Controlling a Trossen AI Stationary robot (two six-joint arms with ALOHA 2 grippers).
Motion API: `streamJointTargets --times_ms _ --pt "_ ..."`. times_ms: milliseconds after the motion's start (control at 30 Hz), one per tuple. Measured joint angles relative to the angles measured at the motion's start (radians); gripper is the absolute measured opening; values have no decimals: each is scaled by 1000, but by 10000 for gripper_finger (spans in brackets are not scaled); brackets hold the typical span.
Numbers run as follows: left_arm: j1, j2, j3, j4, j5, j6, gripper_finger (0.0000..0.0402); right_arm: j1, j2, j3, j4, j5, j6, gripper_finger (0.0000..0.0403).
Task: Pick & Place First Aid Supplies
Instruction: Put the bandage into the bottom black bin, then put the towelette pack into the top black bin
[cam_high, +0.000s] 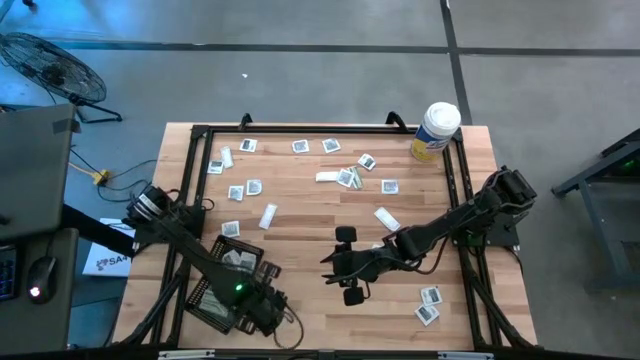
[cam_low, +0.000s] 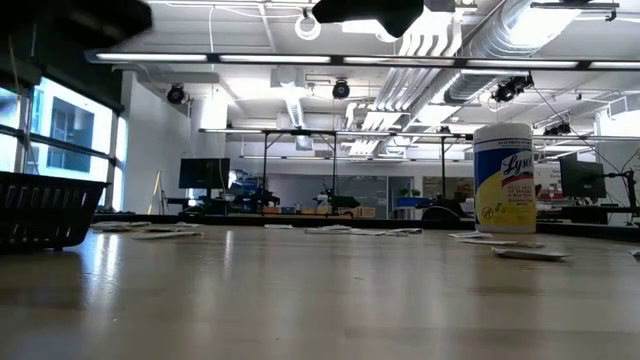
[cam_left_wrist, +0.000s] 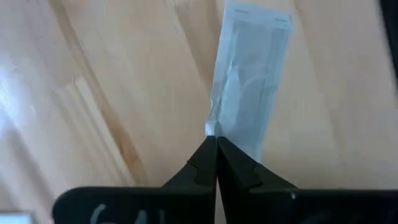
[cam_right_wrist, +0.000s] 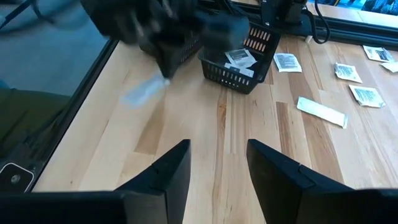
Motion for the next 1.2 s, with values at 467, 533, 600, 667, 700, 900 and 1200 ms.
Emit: streamJointTargets --times_ms 467,533,600,667,700,900,1200 --pt "-249 -2 28 -455 244 -343 0 0 0 0 -4 0 0 150" --pt "-262 -2 -21 -393 232 -342 0 0 0 0 -4 -1 0 151" --pt "-262 -2 -79 -340 228 -340 0 0 0 0 -4 -1 0 151" --pt "-256 -2 -133 -296 221 -337 0 0 0 0 -4 0 0 149" --pt "-249 -2 -158 -280 216 -335 0 0 0 0 -4 -1 0 149" --pt "-201 -2 -235 -276 208 -440 3 0 0 0 -4 -1 0 156" --pt "-181 -2 -195 -326 248 -441 69 0 0 0 9 1 2 182"
